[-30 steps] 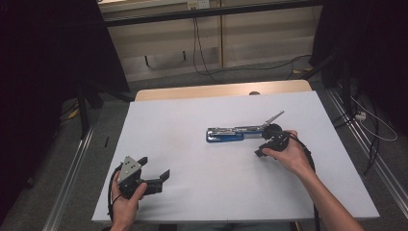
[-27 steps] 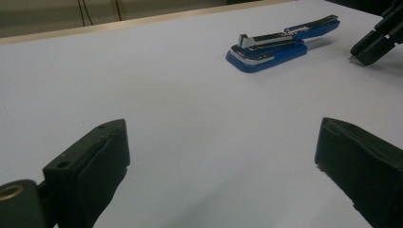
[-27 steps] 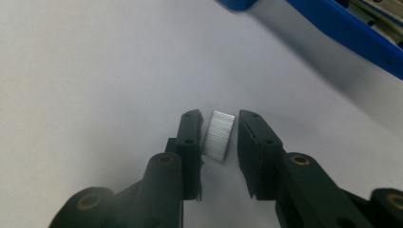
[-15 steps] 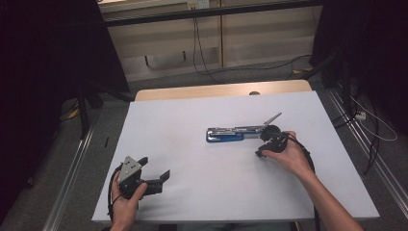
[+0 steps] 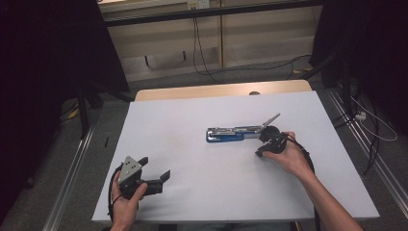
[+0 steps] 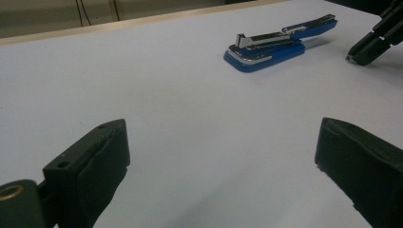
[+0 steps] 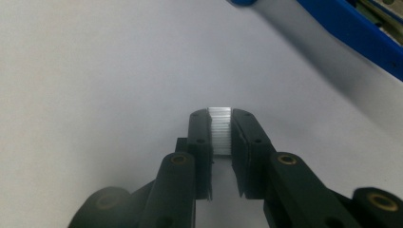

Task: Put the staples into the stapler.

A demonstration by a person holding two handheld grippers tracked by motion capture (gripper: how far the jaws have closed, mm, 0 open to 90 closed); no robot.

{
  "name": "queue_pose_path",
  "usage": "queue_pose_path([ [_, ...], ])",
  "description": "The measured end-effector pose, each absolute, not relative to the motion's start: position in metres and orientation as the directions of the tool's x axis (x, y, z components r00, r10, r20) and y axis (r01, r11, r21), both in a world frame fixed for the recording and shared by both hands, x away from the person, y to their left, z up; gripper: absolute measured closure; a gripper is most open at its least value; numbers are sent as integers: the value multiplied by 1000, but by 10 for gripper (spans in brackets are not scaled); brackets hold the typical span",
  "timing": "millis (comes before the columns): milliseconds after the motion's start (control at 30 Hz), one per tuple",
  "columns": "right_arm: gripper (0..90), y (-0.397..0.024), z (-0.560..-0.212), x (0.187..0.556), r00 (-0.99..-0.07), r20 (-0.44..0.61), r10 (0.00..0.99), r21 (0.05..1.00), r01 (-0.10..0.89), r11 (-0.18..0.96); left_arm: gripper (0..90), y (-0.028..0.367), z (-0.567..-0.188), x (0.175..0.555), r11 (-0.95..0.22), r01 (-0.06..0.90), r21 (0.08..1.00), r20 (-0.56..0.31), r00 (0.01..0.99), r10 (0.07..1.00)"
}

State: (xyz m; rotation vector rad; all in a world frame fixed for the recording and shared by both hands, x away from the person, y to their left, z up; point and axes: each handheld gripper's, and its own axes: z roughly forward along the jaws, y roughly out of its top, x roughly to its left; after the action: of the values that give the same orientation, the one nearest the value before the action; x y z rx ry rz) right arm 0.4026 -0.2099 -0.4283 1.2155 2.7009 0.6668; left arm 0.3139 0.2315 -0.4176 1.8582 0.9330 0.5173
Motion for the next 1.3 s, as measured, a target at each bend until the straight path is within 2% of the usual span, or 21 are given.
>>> queue_pose_path([
  [767,792,-216,-427,405,-679,115,725,453,685,570,45,231,-419,315,-240,391,889,-61,618,783],
  [833,792,-216,-427,405,-680,117,724,456,684,569,45,232,-419,315,-224,400,889,-83,620,780],
  [900,792,-216,-427,406,-681,116,723,461,682,568,45,230,-419,315,-247,390,887,-57,623,780],
  [1300,793,-220,-421,405,-695,119,709,531,648,546,45,229,-418,314,-248,380,891,-52,629,776],
])
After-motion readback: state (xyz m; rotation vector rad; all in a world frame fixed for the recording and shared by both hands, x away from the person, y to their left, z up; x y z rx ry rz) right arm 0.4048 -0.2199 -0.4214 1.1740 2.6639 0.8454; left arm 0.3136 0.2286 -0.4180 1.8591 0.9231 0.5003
